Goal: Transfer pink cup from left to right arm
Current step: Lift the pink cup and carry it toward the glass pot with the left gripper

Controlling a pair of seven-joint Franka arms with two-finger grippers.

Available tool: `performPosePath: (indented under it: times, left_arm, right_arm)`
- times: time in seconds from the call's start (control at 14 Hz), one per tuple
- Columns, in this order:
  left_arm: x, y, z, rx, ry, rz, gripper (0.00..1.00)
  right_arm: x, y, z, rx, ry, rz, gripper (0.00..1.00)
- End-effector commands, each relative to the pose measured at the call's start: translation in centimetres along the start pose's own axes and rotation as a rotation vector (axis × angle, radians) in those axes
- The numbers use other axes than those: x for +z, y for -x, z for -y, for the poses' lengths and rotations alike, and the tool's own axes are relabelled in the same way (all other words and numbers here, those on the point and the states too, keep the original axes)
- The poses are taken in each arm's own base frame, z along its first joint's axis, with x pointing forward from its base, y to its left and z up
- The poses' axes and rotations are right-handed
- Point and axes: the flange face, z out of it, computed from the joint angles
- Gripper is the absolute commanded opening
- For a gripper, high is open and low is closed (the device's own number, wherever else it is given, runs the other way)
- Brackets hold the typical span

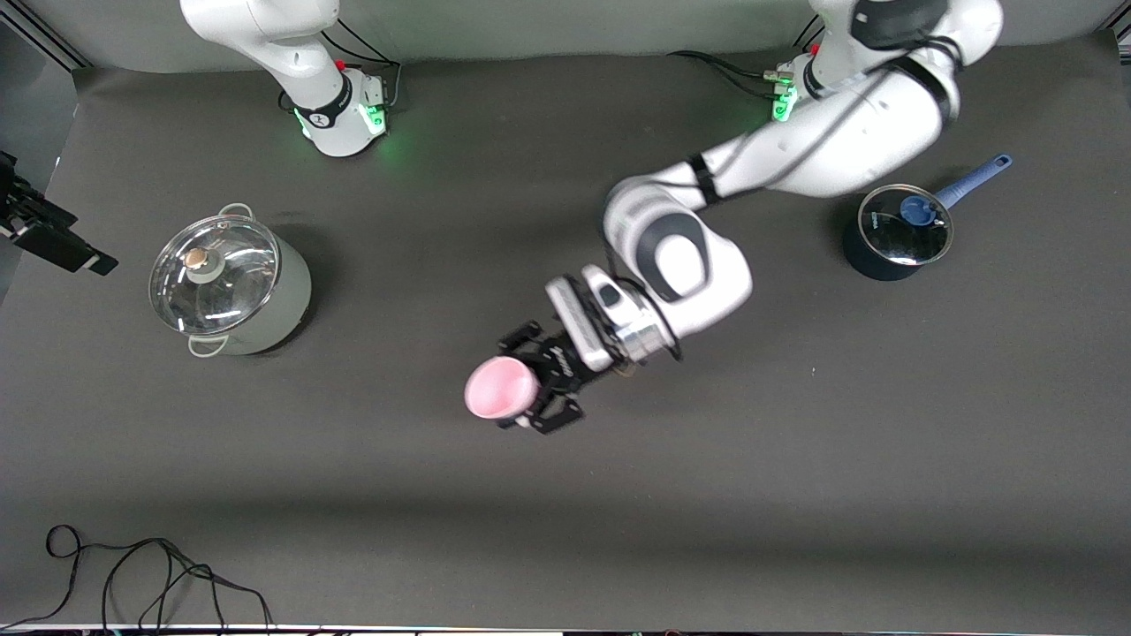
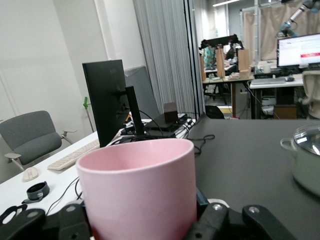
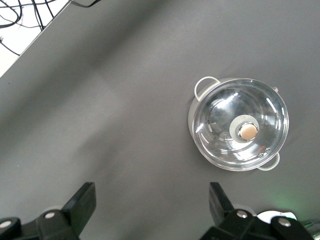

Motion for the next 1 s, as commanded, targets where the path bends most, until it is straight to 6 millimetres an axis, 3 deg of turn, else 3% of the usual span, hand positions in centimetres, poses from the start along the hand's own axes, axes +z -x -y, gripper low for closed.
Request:
performPosePath:
  times: [0.0,0.21,0.5,0.64,0.93]
  left_arm:
    - [1.0,-3.6,-1.6,-0.053,-0.059,-0.016,0.00]
    - [0.8,-6.9,-3.3,-0.102,-0.055,-0.042,0.00]
    - [0.7,-11.1,-6.6,-0.123,-0.094,-0.053,0.00]
    - [1.0,-12.1,-8.1,-0.142,-0.094,-0.064,0.00]
    - [1.3,-12.2,-9.3,-0.132,-0.120,-0.047,0.00]
  right_arm:
    - [0.5,0.9,2.4,-0.013,0.000,0.008,1.00]
    - [0.7,0.5,4.9,-0.010,0.000,-0.003,1.00]
    - [-0.2,2.8,8.8,-0.036,-0.021,-0.022,1.00]
    - [-0.9,4.0,11.2,0.003,-0.060,-0.013,1.00]
    - [-1.9,4.7,12.0,0.064,-0.096,0.023,1.00]
